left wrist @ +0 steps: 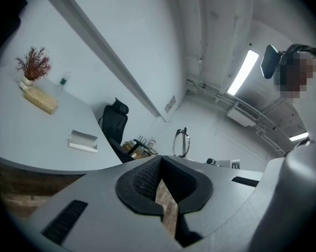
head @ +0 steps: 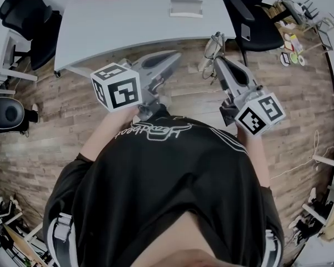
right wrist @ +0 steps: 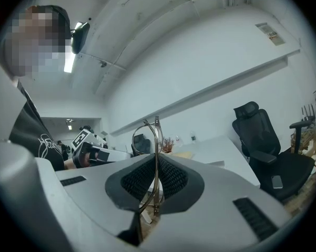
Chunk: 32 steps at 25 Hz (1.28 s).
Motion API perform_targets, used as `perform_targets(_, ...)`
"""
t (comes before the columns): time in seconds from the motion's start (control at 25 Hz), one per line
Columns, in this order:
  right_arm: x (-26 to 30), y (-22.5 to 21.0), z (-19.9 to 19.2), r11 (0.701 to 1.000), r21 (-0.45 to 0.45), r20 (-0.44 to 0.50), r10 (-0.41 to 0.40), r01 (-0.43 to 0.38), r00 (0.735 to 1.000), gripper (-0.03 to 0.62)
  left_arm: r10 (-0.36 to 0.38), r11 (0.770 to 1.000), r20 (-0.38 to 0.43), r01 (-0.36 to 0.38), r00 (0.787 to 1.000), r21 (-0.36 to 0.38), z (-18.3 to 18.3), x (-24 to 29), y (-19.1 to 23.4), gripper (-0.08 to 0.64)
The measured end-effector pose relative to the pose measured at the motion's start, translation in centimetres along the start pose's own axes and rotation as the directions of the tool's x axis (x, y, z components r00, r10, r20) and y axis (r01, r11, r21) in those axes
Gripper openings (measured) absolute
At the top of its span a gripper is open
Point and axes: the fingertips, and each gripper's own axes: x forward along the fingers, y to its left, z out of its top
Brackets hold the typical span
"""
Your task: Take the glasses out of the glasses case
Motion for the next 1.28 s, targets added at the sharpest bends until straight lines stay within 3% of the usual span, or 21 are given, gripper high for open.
perform_targets(1.28,-5.4,0.0,-0.1,0.999,-0.02,0.016,-0.025,0.025,1.0,0.02,-0.032,0.998,-0.048,0.035,0.998,0.051,-2.3,2.3,-4.9,0.008)
